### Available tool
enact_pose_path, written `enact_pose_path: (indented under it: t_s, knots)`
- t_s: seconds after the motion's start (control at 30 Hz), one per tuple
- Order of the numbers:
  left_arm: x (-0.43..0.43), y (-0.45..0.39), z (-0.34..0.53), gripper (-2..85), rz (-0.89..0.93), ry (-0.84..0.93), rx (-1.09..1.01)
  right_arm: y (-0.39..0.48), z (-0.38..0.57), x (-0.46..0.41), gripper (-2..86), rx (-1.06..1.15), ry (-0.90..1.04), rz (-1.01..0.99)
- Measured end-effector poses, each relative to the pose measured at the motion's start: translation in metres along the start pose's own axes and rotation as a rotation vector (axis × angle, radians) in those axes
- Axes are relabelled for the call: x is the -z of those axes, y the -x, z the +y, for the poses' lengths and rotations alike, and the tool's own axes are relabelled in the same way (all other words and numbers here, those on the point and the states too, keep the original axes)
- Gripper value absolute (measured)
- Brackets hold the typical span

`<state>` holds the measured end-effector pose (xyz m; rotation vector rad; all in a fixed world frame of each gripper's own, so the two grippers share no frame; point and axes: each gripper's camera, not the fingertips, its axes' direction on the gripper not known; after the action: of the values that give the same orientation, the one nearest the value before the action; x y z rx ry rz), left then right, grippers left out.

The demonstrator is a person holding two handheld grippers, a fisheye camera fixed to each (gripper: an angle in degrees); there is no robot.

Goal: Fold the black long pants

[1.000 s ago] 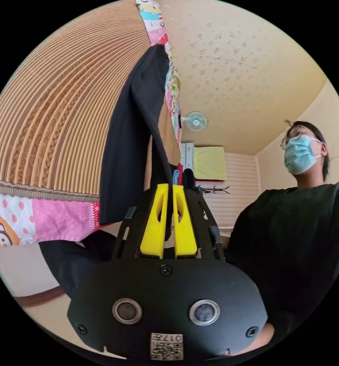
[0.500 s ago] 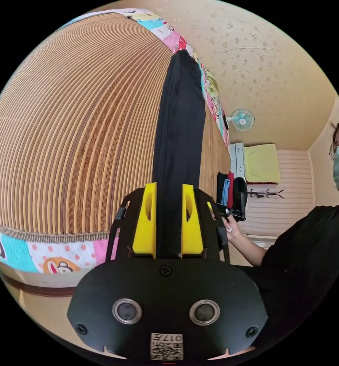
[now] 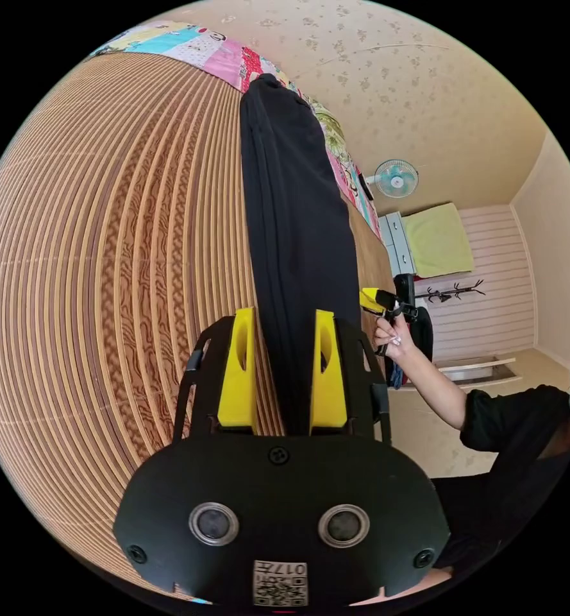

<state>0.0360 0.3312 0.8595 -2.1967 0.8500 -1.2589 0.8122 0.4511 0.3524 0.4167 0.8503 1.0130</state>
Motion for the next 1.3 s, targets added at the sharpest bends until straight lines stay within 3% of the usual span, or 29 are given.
enact_pose_path:
  t_s: [0.1, 0.23, 0.43, 0.57, 0.8, 0.97, 1.13, 1.3]
  knots:
    - [-0.008, -0.022, 0.04, 11.6, -0.045, 0.097, 0.0, 0.011, 0.048, -0.005, 12.1, -0.021, 0.081, -0.017]
    - [-0.006, -0.022, 0.071, 10.5, 0.022, 0.108, 0.089, 0.019, 0.101, -0.015, 10.9, -0.066, 0.109, -0.068]
    - [-0.028, 0.015, 0.046, 5.5, 0.243, 0.25, 0.209, 0.011, 0.077, -0.041, 4.7, -0.103, 0.144, -0.21]
    - [-0.022, 0.014, 0.056, 5.1, 0.283, 0.251, 0.176, 0.028, 0.071, -0.041, 1.8, -0.043, 0.189, -0.215]
    - [0.044, -0.075, 0.126, 4.7, 0.613, -0.027, -0.145, 0.112, 0.132, 0.027, 0.3, 0.101, 0.019, -0.452]
    - [0.114, -0.185, 0.158, 4.7, 0.664, -0.133, -0.35, 0.245, 0.163, 0.088, 0.0, 0.34, 0.02, -0.397]
    - [0.202, -0.321, 0.177, 4.7, 0.692, -0.241, -0.717, 0.387, 0.187, 0.149, 0.0, 0.665, 0.006, -0.361]
    - [0.243, -0.394, 0.148, 4.8, 0.733, -0.323, -0.806, 0.487, 0.177, 0.196, 0.0, 0.865, -0.139, -0.306]
